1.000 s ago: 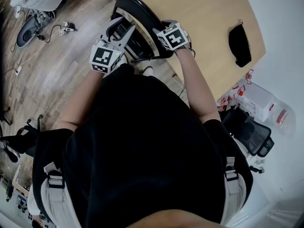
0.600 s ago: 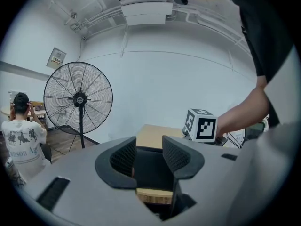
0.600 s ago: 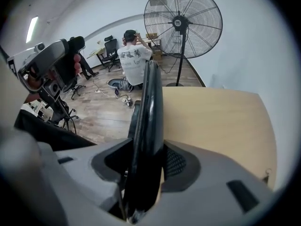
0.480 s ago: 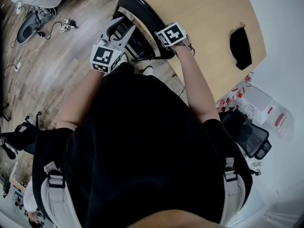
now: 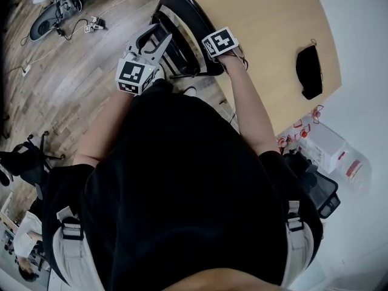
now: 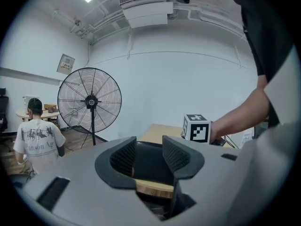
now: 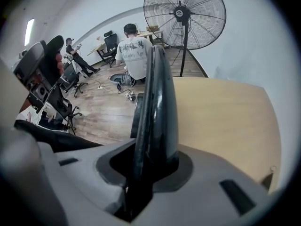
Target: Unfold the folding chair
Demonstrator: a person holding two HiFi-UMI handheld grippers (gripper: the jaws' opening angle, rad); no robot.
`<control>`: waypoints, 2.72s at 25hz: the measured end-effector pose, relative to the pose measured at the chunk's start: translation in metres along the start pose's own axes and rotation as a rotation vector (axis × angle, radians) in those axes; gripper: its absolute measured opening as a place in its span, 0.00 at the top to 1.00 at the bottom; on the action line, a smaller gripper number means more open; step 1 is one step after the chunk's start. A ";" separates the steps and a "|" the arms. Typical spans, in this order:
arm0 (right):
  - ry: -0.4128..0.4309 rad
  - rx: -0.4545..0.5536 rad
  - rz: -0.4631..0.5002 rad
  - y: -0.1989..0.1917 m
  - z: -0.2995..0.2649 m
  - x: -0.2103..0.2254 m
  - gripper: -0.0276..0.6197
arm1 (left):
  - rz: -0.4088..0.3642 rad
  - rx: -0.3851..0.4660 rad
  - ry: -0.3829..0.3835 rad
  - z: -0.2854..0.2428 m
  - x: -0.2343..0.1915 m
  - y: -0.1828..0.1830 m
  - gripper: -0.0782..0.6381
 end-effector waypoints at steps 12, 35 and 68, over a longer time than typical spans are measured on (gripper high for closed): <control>0.028 0.045 0.051 -0.009 0.008 -0.018 0.83 | -0.006 -0.019 0.162 0.060 0.040 -0.007 0.66; -0.037 0.067 0.135 -0.007 0.006 -0.105 0.83 | 0.065 -0.106 0.366 0.143 0.038 -0.062 0.66; -0.121 0.048 0.110 0.017 -0.003 -0.183 0.83 | 0.714 -0.454 0.434 0.033 -0.100 -0.249 0.60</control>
Point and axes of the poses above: the fingertips, and each gripper's own axes: z backward along the fingers, x to its right, y out of its top, the point moved 4 cm from there along z, backward along the fingers, and after that the axes turned 3 degrees about -z, right-handed, at the moved point
